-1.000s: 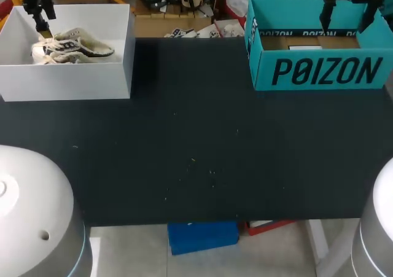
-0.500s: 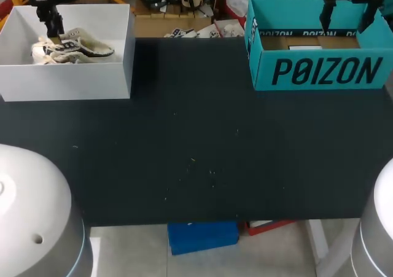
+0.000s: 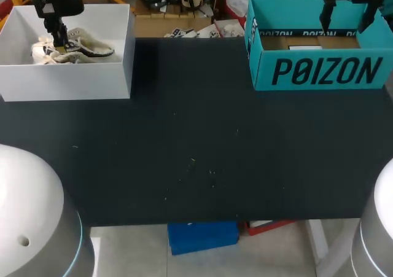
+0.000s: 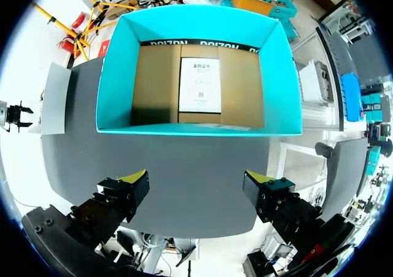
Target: Take the shoe out of the shoebox, open the shoe tongue, remove and reinsert the insole, then place the shoe into the shoebox
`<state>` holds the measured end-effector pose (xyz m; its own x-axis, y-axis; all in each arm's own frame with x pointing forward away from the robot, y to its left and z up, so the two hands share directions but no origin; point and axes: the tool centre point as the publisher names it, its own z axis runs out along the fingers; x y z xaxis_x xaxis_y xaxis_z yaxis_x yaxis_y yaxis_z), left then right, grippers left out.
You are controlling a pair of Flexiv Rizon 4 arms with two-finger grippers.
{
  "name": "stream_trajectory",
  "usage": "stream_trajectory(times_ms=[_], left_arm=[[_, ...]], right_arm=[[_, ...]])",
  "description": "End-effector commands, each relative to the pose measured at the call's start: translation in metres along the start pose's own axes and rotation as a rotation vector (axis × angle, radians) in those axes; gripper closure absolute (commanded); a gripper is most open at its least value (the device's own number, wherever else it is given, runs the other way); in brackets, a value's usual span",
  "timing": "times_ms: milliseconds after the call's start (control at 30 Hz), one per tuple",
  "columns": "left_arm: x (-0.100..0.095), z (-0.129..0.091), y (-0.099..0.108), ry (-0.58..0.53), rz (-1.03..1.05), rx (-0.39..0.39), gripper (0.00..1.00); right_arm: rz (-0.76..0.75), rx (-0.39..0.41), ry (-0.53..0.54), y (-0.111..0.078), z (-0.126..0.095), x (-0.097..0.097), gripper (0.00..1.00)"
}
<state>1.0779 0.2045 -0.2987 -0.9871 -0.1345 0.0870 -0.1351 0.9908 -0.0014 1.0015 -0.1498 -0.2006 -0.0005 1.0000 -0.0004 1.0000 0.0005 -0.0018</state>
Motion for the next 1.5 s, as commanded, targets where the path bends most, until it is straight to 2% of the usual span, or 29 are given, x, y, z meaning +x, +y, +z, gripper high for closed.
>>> stream_trajectory(times_ms=[33, 267, 633, 1100, 1500], left_arm=[[-0.021, 0.012, -0.003, 0.04, -0.005, 0.007, 0.41], [-0.034, 0.03, -0.007, 0.034, 0.018, -0.019, 0.53], [-0.045, 0.053, -0.009, 0.038, 0.031, -0.054, 0.59], [-0.044, 0.08, -0.007, 0.047, 0.032, -0.076, 0.6], [-0.041, 0.093, -0.008, 0.049, 0.038, -0.079, 0.73]], right_arm=[[0.0, 0.0, 0.0, 0.0, 0.0, 0.0, 0.0], [0.0, 0.0, 0.0, 0.0, 0.0, 0.0, 0.0], [0.0, 0.0, 0.0, 0.0, 0.0, 0.0, 0.0], [0.0, 0.0, 0.0, 0.0, 0.0, 0.0, 0.0], [0.0, 0.0, 0.0, 0.0, 0.0, 0.0, 0.0]])
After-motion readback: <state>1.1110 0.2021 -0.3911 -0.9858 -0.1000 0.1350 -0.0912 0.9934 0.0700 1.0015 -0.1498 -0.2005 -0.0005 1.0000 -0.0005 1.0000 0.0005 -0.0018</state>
